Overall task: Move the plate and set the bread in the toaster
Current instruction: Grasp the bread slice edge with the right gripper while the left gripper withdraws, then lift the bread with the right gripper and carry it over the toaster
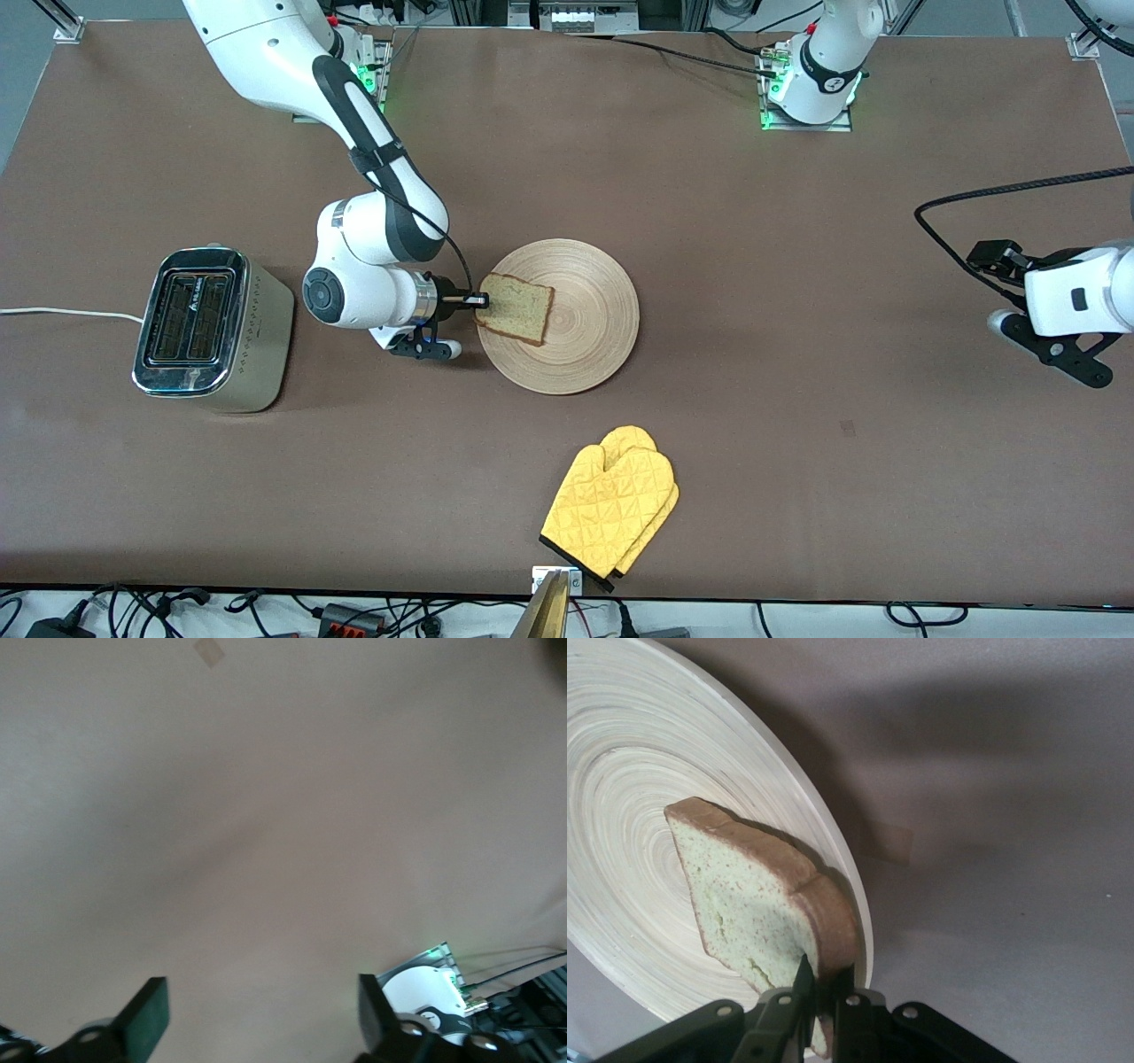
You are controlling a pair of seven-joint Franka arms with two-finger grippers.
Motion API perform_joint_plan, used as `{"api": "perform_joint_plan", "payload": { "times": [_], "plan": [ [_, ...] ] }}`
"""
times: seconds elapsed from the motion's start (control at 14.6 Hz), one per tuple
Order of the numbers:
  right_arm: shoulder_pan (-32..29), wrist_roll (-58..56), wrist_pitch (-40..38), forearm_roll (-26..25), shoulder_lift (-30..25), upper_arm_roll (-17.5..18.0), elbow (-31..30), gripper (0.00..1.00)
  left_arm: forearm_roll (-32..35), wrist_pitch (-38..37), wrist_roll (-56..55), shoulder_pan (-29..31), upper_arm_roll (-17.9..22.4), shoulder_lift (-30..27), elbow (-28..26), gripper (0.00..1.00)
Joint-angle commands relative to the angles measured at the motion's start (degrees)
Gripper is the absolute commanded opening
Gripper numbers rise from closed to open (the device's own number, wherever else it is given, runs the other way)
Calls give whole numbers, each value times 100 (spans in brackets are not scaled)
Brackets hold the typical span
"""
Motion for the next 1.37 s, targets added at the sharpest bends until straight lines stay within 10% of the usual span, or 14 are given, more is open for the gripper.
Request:
{"api": "perform_joint_plan", "payload": {
  "times": [0.0,0.55,0.96,1.3],
  "plan": [
    [58,-34,-32,22,-144,-70,63,0,211,-45,47,-135,35,-71,181,100],
    [-12,28,-2473,-1944,-593,-966,1713,0,-288,410,-1017,162,70,-491,94,100],
    [5,55,-4337,-2939,-601,-2116,2690,0,-940,1633,-1410,664,44,-1713,-1864,100],
    [57,-286,-4735,-3560,-593,-2787,3060,0,-950,1677,-2282,647,0,-2073,-2374,100]
  ]
}}
